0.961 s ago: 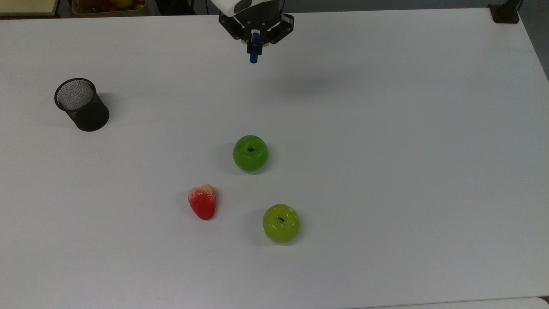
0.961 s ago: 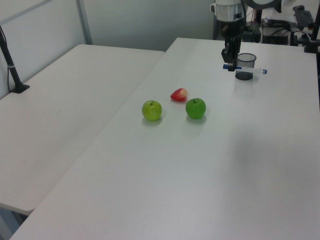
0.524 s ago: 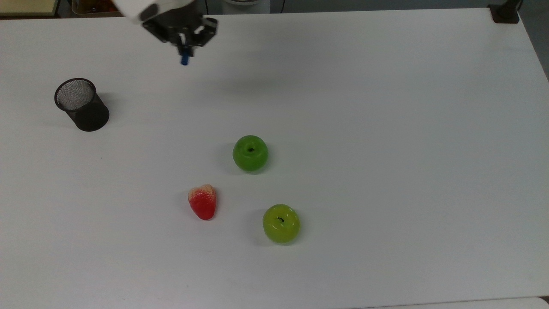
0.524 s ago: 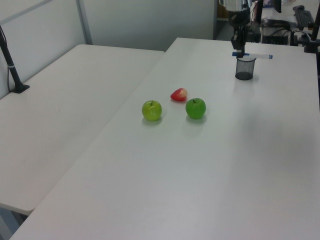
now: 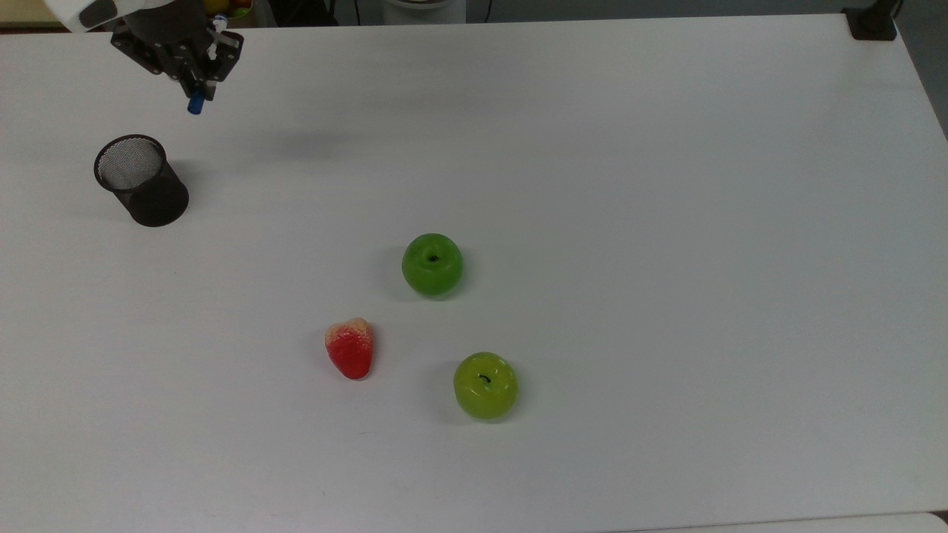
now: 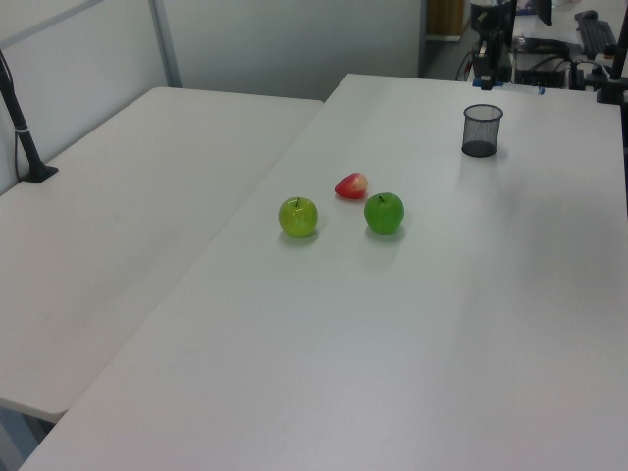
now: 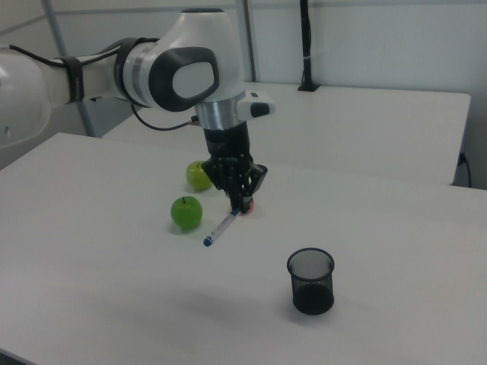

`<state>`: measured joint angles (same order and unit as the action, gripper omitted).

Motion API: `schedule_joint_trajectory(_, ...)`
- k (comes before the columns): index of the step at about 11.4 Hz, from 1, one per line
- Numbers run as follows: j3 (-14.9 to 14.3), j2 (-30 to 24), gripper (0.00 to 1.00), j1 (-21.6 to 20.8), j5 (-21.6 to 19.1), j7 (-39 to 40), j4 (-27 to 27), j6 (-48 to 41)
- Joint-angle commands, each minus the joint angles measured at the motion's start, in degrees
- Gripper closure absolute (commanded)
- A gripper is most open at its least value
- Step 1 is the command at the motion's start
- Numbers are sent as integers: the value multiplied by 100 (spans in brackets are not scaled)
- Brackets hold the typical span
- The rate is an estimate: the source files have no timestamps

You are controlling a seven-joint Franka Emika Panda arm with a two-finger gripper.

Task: Place marker
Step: 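Carry the marker over the black mesh pen cup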

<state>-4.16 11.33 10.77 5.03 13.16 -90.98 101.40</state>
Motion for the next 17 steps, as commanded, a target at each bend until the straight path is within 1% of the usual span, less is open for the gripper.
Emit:
schedule_joint_trajectory(1,-68,18,92,179,-247,143,11,703)
schedule_joint_trajectory(2,-76,18,92,259,-405,151,-7,1054)
schedule_joint_trajectory(4,-76,9,92,452,-547,160,-95,1801)
schedule_joint_trajectory(7,-76,18,92,619,-556,143,-445,3040)
schedule_joint_trajectory(9,-76,27,92,672,-556,108,-648,3569)
schedule_joint_trajectory(13,-85,106,91,787,-556,90,-1455,5123)
schedule_joint_trajectory(15,-94,202,91,822,-547,90,-1746,5617)
schedule_joint_trajectory(17,-94,273,90,822,-547,81,-1835,5795)
